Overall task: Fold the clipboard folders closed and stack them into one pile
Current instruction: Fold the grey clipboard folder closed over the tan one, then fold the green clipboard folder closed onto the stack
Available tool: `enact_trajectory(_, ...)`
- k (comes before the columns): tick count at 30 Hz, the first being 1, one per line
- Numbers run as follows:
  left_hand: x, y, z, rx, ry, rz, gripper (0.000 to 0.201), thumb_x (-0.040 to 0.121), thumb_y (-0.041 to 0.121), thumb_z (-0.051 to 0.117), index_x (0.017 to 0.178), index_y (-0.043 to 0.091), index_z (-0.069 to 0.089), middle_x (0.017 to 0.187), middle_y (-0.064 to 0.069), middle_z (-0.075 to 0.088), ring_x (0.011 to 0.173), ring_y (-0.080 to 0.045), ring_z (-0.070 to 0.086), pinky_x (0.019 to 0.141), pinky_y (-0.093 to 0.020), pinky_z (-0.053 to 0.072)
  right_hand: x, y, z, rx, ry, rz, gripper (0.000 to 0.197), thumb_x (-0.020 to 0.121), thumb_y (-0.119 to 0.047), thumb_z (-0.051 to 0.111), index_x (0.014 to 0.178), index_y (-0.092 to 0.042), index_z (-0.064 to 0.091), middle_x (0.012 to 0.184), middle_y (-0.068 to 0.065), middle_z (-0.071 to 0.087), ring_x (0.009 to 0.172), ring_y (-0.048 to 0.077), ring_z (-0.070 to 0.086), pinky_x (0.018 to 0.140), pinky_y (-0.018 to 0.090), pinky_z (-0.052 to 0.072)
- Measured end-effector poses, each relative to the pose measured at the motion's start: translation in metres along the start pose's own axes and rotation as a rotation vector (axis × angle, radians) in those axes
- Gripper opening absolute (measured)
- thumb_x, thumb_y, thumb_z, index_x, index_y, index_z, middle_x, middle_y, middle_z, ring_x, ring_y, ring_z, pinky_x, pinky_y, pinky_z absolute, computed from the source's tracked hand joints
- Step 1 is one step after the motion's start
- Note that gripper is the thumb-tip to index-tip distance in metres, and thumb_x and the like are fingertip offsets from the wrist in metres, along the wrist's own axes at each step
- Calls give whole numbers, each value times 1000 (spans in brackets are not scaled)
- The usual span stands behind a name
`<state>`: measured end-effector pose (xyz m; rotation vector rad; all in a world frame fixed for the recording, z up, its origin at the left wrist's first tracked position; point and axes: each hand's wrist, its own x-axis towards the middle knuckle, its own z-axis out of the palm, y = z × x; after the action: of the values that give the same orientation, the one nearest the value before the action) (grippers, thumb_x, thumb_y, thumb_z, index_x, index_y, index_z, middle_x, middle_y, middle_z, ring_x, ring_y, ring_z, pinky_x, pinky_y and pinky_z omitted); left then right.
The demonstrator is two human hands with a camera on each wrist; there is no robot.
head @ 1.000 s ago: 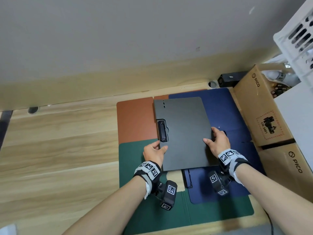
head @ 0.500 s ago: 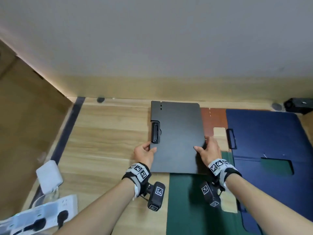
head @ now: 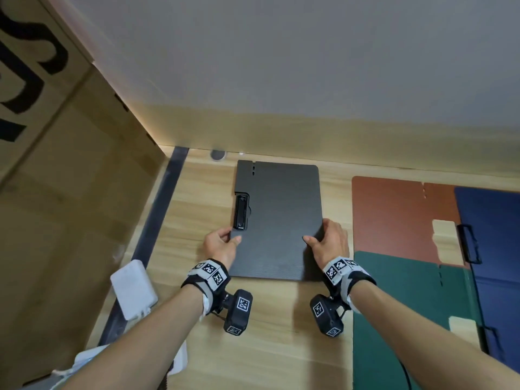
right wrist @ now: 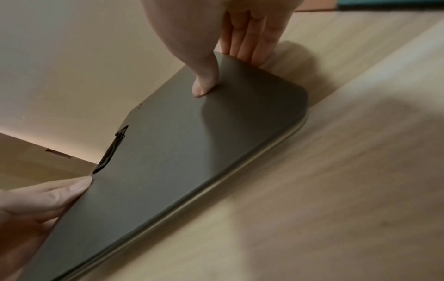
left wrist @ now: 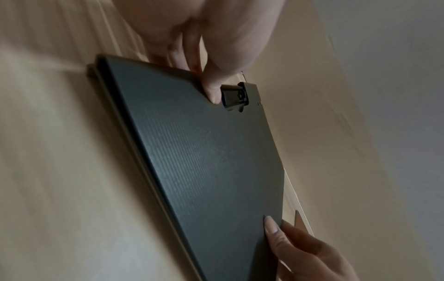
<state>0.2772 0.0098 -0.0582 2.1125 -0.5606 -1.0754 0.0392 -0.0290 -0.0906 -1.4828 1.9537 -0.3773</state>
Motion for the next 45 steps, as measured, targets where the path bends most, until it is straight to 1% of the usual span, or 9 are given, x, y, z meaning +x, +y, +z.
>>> enact_trajectory(7,27,-1,-13,62,4,46,41,86,2,69,126,4,62,126,-14,63,119,-24,59,92,-22,42,-1,-14,18,-115,17,-10,55,80,-48,70,118,-13,54,116,7,57,113,28,43,95,38,41)
enact_trajectory(13,34,-8,-11,180,49,155,37,81,6,74,118,9,68,117,-10,67,106,-21,62,94,-34,51,0,-16,22,-218,77,-36,65,75,-53,73,121,-12,52,120,8,53,114,28,42,97,35,38)
enact_trajectory(16,31,-7,-13,254,63,204,38,81,9,75,118,9,67,116,-8,65,103,-20,61,88,-29,48,0,-18,20,-217,75,-61,66,74,-52,74,122,-12,50,120,8,51,113,29,42,96,36,39)
enact_trajectory(24,2,19,4,388,107,363,57,79,1,69,133,13,56,129,-10,50,123,-28,47,106,-33,34,-21,21,-33,-50,40,-98,55,85,-42,66,130,-18,47,123,-1,50,117,18,43,99,34,43)
enact_trajectory(29,-38,37,60,339,-12,439,51,80,1,65,128,17,59,129,-6,54,121,-25,53,105,-39,42,-31,79,-99,-71,52,-40,41,89,-36,63,124,-17,52,123,0,50,119,19,43,98,37,44)
enact_trajectory(33,-88,43,124,301,-144,477,46,82,-1,62,124,15,60,125,-4,55,114,-19,57,98,-31,45,-37,138,-155,-72,91,-24,32,90,-30,62,118,-17,55,119,1,54,117,19,46,96,35,42)
enact_trajectory(38,-156,32,205,284,-193,477,47,82,-1,60,125,17,59,125,-1,52,110,-16,57,99,-33,47,-42,223,-210,-56,102,13,30,89,-23,61,117,-15,58,117,3,58,116,24,47,96,34,39)
enact_trajectory(43,-217,10,274,289,-325,389,34,83,5,56,113,19,65,96,3,69,78,-12,63,75,-25,51,-45,295,-253,-74,128,44,26,90,-20,60,115,-13,60,116,2,59,118,23,46,93,32,39)
enact_trajectory(45,-238,-3,295,353,-366,360,22,82,15,59,99,24,70,81,7,71,74,-13,66,77,-26,54,-46,319,-264,-106,135,58,25,89,-22,61,113,-14,62,116,4,60,116,26,46,95,35,40)
